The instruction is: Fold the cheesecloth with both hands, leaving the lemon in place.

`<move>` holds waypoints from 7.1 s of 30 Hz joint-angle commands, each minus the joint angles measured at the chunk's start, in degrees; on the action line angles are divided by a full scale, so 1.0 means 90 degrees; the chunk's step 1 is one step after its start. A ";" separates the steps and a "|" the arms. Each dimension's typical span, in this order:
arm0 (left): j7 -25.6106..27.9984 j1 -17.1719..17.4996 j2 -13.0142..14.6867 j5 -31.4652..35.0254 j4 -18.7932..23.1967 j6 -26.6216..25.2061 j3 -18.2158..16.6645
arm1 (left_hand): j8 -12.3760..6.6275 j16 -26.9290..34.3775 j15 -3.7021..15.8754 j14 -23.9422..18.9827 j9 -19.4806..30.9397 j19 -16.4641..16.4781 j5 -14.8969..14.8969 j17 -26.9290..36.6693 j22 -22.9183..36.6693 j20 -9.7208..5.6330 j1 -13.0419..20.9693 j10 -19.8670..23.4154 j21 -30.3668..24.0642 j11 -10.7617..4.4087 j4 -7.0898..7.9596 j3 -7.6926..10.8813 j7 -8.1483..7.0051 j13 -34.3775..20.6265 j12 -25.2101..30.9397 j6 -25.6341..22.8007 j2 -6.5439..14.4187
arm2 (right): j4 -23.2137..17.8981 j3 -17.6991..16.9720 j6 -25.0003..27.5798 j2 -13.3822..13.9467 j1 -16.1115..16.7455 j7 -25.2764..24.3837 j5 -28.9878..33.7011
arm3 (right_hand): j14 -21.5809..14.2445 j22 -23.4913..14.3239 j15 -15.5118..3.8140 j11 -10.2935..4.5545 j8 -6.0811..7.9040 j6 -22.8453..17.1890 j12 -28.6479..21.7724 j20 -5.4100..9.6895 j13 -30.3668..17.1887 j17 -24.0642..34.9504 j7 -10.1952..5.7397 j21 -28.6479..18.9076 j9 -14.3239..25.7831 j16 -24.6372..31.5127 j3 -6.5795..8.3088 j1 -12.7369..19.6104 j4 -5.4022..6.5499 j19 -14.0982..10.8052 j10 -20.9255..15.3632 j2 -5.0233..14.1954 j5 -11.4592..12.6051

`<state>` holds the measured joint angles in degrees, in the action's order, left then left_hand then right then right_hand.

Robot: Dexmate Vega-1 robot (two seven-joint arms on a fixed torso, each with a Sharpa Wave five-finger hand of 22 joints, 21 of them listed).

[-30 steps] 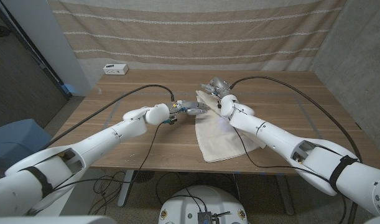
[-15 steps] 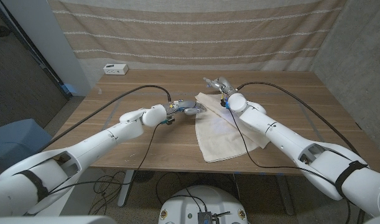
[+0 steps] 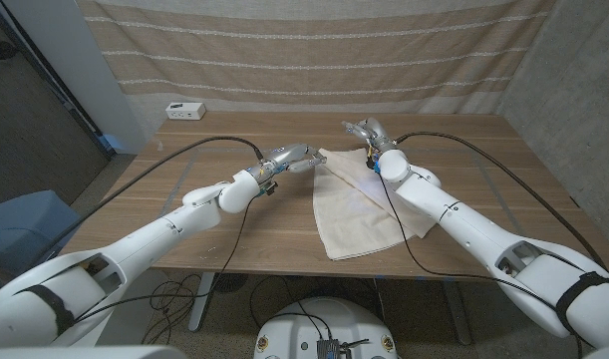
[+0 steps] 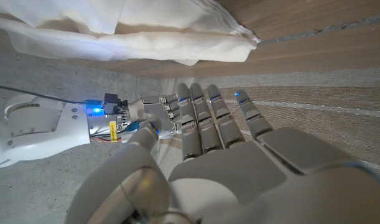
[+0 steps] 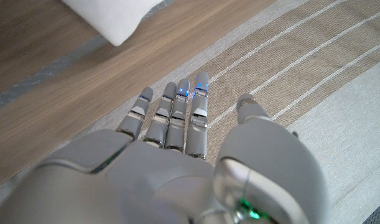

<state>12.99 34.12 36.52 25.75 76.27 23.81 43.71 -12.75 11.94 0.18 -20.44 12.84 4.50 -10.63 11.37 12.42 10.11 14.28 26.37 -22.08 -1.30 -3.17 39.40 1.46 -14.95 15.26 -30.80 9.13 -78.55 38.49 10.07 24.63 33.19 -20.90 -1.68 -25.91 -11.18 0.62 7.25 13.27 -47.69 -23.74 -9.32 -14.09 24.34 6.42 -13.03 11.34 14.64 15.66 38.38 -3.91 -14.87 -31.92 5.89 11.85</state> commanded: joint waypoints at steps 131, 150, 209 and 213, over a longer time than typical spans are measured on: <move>-0.1733 -0.0975 -0.0680 -0.0641 -0.1125 0.0130 0.0587 | 0.0217 -0.0136 -0.0276 0.1300 -0.0214 -0.0744 0.0035 -0.0113 0.0023 0.0238 -0.0543 -0.1169 0.0228 -0.0175 0.0902 0.0311 -0.0398 0.0366 -0.0381 0.1366 0.0081 | -0.4162 0.0538 0.4887 0.2416 0.4546 -0.1049 0.5835 | -0.0043 0.0042 -0.1044 -0.1245 0.0593 -0.0467 0.0155 0.0571 -0.0095 -0.0073 -0.0987 -0.0184 0.0127 -0.0067 0.0841 0.2420 -0.0664 -0.0762 0.0085 -0.0306 0.0589; -0.1573 -0.0974 -0.0702 -0.0653 -0.1198 0.0191 0.0579 | 0.0256 -0.0142 -0.0269 0.1305 -0.0215 -0.0750 0.0037 -0.0127 0.0023 0.0237 -0.0543 -0.1241 0.0225 -0.0166 0.0903 0.0351 -0.0443 0.0375 -0.0398 0.1499 0.0036 | -0.4556 -0.1479 0.1806 0.2055 0.5520 -0.2665 0.2824 | -0.0651 0.0045 -0.1209 -0.1261 0.1047 -0.1605 -0.0207 0.0689 -0.0056 -0.0155 -0.0194 -0.0198 0.0181 -0.0005 0.0990 0.2576 -0.0526 -0.0935 -0.1009 0.0131 0.0327; -0.0955 -0.0396 -0.0448 -0.1101 -0.1003 0.1077 -0.0183 | 0.0287 -0.0166 -0.0299 0.1526 -0.0234 -0.0906 0.0056 -0.0134 0.0021 0.0238 -0.0495 -0.2214 0.0269 -0.0114 0.0550 0.0175 -0.0938 0.0379 -0.0461 0.2811 -0.0210 | -0.5889 -0.2848 -0.0819 0.3316 0.5286 0.1069 0.0539 | -0.0029 0.0043 -0.0938 -0.0998 0.1924 -0.2021 -0.0351 0.0370 -0.0289 -0.0278 -0.0047 0.0048 0.0993 -0.0432 0.1763 0.2223 -0.0518 -0.0433 -0.0755 -0.0183 0.0580; -0.0947 -0.0414 -0.0454 -0.1095 -0.1039 0.1096 -0.0187 | 0.0284 -0.0163 -0.0301 0.1525 -0.0235 -0.0910 0.0056 -0.0132 0.0021 0.0239 -0.0502 -0.2218 0.0270 -0.0114 0.0549 0.0169 -0.0944 0.0379 -0.0457 0.2818 -0.0217 | -0.5984 -0.2866 -0.0763 0.3487 0.5230 0.1389 0.0423 | 0.0063 0.0044 -0.0883 -0.0986 0.1963 -0.1977 -0.0342 0.0367 -0.0299 -0.0268 -0.0023 0.0046 0.1049 -0.0444 0.1810 0.2199 -0.0519 -0.0438 -0.0708 -0.0200 0.0647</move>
<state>4.29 30.93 32.73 15.89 68.08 32.71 42.19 -9.98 10.38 -2.43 -6.84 10.67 -3.19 -10.15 10.14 12.39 12.18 9.58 6.72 -19.69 -2.29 2.02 40.77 -6.85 -11.46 10.63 -5.69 7.77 -130.65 13.83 3.96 51.12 81.82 -17.56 5.08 -26.03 -10.68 -2.69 -1.64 25.93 -60.00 -26.79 -6.15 -16.64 21.69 2.97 -12.84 15.06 10.96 31.23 58.87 -8.58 -19.02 -38.76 3.99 17.18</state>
